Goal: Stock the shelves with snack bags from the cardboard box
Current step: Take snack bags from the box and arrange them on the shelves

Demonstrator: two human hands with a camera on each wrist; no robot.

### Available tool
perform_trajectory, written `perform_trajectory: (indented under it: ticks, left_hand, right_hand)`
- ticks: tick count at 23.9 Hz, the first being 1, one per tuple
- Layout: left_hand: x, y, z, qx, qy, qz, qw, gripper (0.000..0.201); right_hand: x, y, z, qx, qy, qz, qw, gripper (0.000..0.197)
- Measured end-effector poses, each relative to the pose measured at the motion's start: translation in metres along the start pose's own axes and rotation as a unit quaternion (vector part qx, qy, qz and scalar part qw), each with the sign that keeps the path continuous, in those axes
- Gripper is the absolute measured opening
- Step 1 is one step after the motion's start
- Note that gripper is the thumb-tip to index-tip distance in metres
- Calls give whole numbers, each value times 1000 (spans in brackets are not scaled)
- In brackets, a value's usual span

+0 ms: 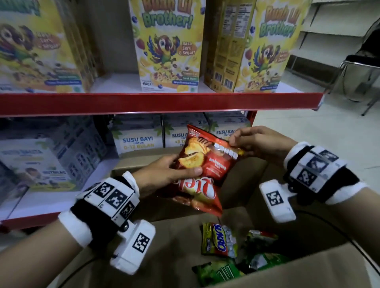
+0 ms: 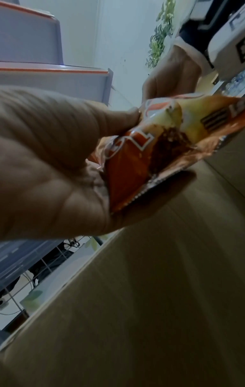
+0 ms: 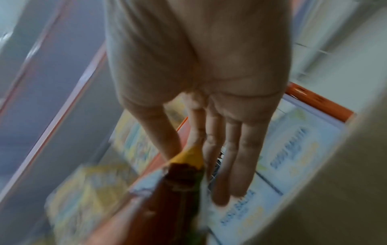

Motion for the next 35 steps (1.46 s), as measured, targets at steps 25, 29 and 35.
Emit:
perform_trajectory:
  ticks: [25, 29, 35]
  left_hand:
    - [-31, -48, 18, -115, 158, 240, 951, 72]
    - [-16, -69, 19, -183, 136, 202, 952, 34]
    - [1, -108, 32, -214, 104, 159, 958, 48]
  right_hand:
    - [-67, 67, 2, 93, 17, -309, 946, 28]
    - [-79, 89, 1, 185, 49, -181, 965, 52]
    - [-162, 136, 4, 364, 139, 250, 886, 54]
Point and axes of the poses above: each hand's wrist, its own z-axis away from the middle knuckle, its own y-axis out of the palm, x = y × z, the point moved 10 cm from there along -z, towards the middle knuckle, and after that the axes turned 3 degrees about -z, right-handed, at the moved point
